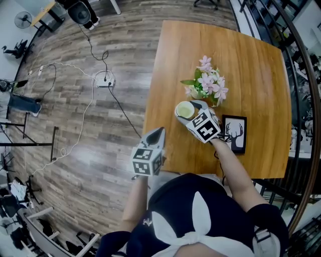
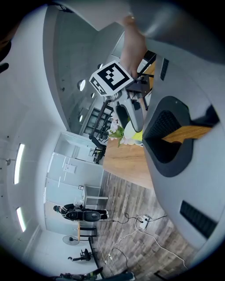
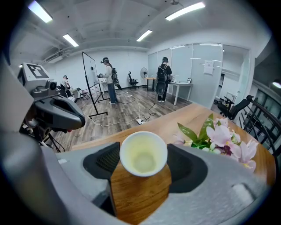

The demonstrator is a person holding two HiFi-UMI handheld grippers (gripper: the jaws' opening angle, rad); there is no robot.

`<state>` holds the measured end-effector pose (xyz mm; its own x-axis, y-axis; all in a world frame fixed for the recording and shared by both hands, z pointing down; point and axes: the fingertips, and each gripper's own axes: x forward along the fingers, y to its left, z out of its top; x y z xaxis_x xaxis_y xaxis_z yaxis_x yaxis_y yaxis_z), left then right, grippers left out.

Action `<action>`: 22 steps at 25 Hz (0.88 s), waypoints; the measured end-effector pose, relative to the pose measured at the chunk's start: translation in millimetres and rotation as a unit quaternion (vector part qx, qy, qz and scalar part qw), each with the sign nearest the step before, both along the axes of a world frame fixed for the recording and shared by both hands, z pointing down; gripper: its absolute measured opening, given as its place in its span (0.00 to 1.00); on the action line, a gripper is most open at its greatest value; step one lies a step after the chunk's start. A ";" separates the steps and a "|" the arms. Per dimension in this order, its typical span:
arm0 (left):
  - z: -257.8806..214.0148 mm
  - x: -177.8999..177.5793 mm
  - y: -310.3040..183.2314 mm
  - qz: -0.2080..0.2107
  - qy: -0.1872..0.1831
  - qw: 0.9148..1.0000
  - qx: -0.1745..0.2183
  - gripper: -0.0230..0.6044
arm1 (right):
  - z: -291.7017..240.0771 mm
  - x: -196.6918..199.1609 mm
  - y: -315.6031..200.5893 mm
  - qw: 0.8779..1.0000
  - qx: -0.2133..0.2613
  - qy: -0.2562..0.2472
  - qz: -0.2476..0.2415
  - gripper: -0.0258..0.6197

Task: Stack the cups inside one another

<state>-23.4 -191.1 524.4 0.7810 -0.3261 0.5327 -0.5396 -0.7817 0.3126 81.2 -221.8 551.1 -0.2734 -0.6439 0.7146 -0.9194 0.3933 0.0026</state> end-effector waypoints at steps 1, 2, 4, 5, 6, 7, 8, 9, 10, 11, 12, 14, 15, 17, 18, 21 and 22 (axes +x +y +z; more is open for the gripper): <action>-0.2 -0.2 0.1 0.000 -0.001 1.000 0.000 0.06 | 0.1 -0.1 -0.6 1.000 0.002 0.000 -0.002 0.56; -0.7 -0.3 0.2 0.000 -0.001 1.000 0.000 0.06 | 0.1 -0.1 -1.5 1.000 0.004 0.001 -0.005 0.56; -2.2 -0.3 0.5 -0.001 -0.002 1.000 0.001 0.06 | 3.3 -0.8 0.0 1.000 0.000 -0.005 -0.005 0.60; -3.2 -0.1 0.8 -0.001 -0.002 1.000 0.002 0.06 | 4.6 -1.0 1.5 1.000 -0.004 -0.007 -0.003 0.60; -4.0 -0.1 1.4 -0.002 -0.001 1.000 0.003 0.06 | 5.3 -0.6 2.5 1.000 -0.004 -0.007 -0.002 0.60; -4.5 -0.4 2.2 -0.002 -0.001 1.000 0.004 0.06 | 5.8 0.4 3.0 1.000 -0.002 -0.004 -0.002 0.60; -4.7 -0.9 2.8 -0.003 -0.002 1.000 0.005 0.06 | 5.5 0.9 3.5 1.000 0.000 -0.002 -0.003 0.60; -4.8 -1.3 3.5 -0.004 -0.002 1.000 0.005 0.06 | 3.9 0.7 4.4 1.000 0.001 -0.003 -0.003 0.60; -4.9 -1.5 4.1 -0.005 -0.002 1.000 0.006 0.06 | 1.3 0.2 5.6 1.000 0.002 -0.004 -0.002 0.60; -5.1 -1.2 4.8 -0.006 -0.003 1.000 0.006 0.06 | -1.3 0.3 6.8 1.000 0.004 -0.006 -0.001 0.60; -5.8 -0.7 5.3 -0.007 -0.003 1.000 0.007 0.06 | -3.8 1.1 7.8 1.000 0.007 -0.007 0.001 0.60; -8.6 0.8 6.3 -0.009 -0.002 1.000 0.009 0.06 | -8.7 3.2 9.8 1.000 0.016 -0.012 0.004 0.59; -9.2 1.2 7.4 -0.008 -0.002 1.000 0.009 0.06 | -10.7 4.4 10.9 1.000 0.021 -0.015 0.006 0.59; -10.2 1.5 9.8 -0.008 -0.003 1.000 0.010 0.06 | -15.7 6.8 14.3 0.999 0.030 -0.021 0.009 0.59; -11.5 1.7 11.2 -0.008 -0.004 1.000 0.010 0.06 | -19.4 7.7 16.8 0.999 0.033 -0.024 0.010 0.59; -15.7 2.3 15.4 -0.010 -0.006 1.000 0.013 0.06 | -31.0 8.9 25.1 0.998 0.043 -0.033 0.012 0.59; -16.9 2.5 16.7 -0.011 -0.006 1.000 0.014 0.06 | -34.2 9.2 27.8 0.998 0.046 -0.035 0.012 0.59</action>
<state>-20.9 -174.5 507.5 0.7672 -0.3585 0.5319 -0.5603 -0.7782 0.2836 90.4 -194.1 516.9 -0.3043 -0.7135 0.6312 -0.9278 0.3721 -0.0268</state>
